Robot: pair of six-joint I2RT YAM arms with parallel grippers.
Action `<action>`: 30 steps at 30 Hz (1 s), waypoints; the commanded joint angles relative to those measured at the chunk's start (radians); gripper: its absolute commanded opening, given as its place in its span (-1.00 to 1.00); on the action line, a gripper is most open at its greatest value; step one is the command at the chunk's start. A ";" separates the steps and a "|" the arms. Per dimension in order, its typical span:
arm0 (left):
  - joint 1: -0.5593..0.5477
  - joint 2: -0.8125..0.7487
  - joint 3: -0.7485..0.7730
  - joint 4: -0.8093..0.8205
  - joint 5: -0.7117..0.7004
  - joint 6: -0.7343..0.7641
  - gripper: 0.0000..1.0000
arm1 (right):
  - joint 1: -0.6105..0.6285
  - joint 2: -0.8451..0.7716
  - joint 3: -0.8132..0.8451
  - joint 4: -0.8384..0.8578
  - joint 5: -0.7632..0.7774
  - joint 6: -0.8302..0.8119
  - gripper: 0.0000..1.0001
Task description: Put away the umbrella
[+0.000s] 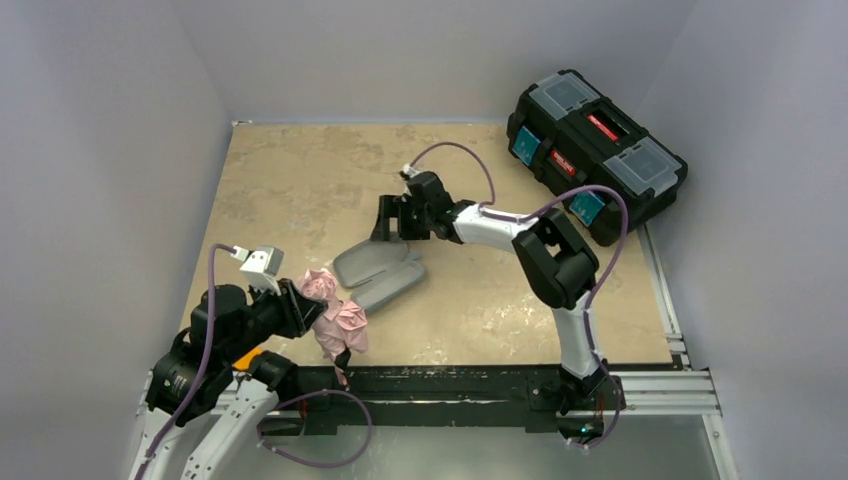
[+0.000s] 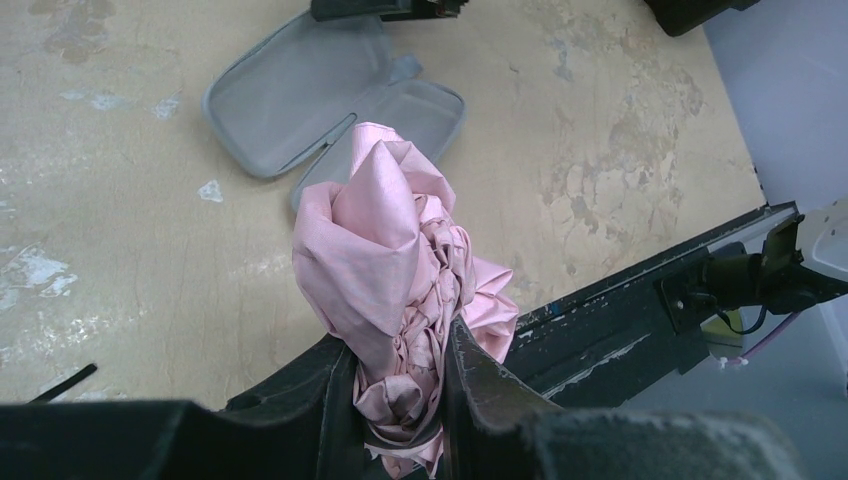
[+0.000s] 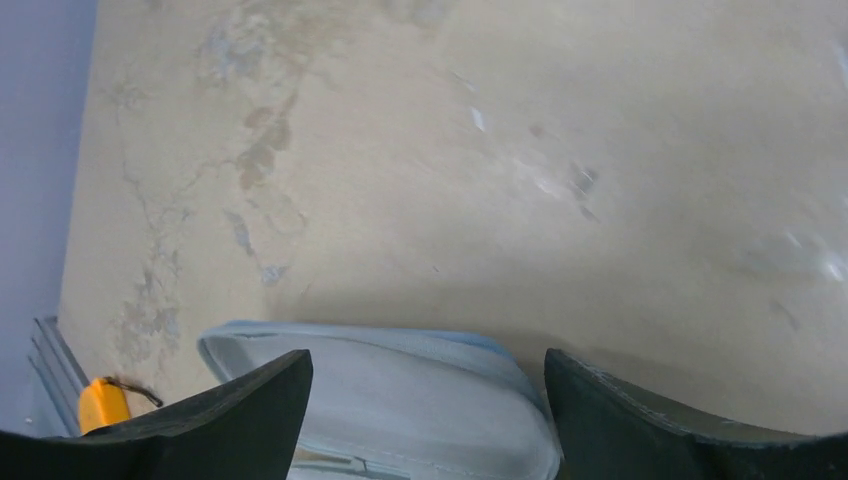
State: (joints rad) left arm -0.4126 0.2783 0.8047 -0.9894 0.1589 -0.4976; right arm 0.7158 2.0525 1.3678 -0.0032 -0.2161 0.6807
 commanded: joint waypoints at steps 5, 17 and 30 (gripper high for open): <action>0.006 -0.002 0.004 0.085 0.005 -0.015 -1.00 | 0.048 -0.152 0.116 -0.125 0.199 -0.181 0.98; 0.006 -0.011 0.001 0.090 0.011 -0.016 -1.00 | 0.084 -0.370 -0.251 -0.231 0.220 0.271 0.98; 0.006 -0.024 0.002 0.081 0.005 -0.018 -1.00 | 0.128 -0.212 -0.222 -0.136 0.130 0.305 0.45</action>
State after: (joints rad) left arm -0.4126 0.2642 0.8032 -0.9890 0.1574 -0.4973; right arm 0.8394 1.8011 1.1011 -0.1886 -0.0528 0.9684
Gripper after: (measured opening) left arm 0.245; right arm 0.814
